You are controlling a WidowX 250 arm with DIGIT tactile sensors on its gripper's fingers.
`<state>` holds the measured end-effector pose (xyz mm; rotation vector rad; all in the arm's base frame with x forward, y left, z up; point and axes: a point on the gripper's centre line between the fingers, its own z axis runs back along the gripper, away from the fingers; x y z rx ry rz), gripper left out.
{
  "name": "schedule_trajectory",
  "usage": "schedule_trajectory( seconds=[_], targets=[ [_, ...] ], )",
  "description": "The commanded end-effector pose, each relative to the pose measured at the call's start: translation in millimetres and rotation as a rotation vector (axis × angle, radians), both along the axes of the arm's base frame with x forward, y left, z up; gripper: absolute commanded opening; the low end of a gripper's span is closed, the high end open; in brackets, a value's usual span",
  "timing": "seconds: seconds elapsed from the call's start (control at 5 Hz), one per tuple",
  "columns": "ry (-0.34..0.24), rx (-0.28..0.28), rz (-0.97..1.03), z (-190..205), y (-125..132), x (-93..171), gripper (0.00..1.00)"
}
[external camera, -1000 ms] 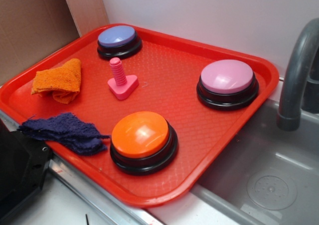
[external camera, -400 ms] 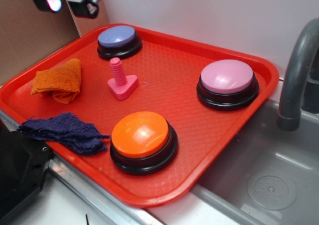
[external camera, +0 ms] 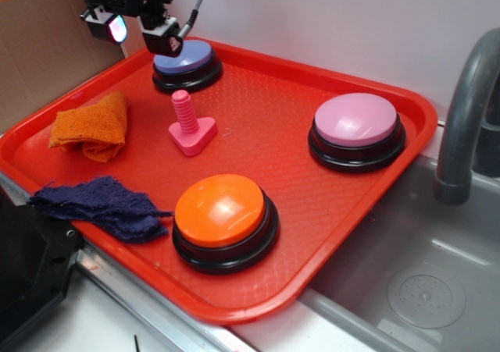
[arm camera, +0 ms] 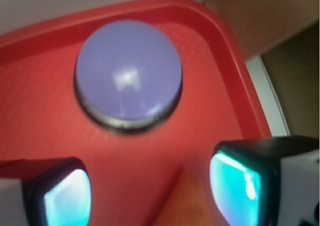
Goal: Push the purple button.
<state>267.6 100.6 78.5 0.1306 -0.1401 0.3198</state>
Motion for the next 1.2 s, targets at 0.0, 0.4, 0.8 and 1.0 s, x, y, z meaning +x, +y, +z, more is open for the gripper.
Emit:
schedule_trajectory(
  seconds=[0.0, 0.4, 0.8, 1.0],
  targets=[
    [-0.070, 0.014, -0.035, -5, 20, 33, 1.00],
    [-0.071, -0.004, -0.047, -18, 20, 43, 1.00],
    [-0.059, -0.016, -0.066, -18, 17, 40, 1.00],
    [-0.057, 0.015, -0.086, -4, 15, 34, 1.00]
  ],
)
